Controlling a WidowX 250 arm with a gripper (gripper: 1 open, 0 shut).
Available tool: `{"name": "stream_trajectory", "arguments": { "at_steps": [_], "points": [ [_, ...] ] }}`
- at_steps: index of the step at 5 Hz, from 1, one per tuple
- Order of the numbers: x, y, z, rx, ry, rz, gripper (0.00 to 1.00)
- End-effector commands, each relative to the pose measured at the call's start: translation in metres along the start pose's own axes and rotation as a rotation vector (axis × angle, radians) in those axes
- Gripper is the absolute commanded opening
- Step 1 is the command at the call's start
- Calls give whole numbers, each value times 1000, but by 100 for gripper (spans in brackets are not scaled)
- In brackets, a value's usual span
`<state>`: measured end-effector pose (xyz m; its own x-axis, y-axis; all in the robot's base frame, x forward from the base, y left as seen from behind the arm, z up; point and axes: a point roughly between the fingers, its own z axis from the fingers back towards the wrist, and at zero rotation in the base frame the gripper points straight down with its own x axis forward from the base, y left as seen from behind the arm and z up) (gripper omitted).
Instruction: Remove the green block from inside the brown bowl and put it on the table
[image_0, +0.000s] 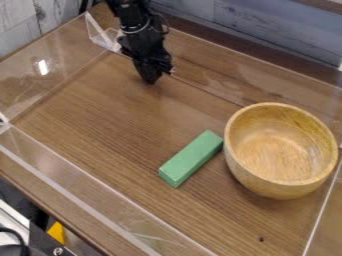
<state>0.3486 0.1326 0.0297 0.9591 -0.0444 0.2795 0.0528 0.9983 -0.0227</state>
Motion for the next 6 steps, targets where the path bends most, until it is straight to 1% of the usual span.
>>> {"name": "stream_trajectory", "arguments": {
  "at_steps": [1, 2, 3, 4, 6],
  "points": [
    [11, 9, 11, 28, -29, 7, 100],
    [13, 10, 11, 31, -18, 20, 100],
    [12, 9, 5, 36, -9, 35, 100],
    [12, 6, 5, 41, -6, 50, 100],
    [-2, -7, 26, 75, 0, 172, 100]
  ]
}}
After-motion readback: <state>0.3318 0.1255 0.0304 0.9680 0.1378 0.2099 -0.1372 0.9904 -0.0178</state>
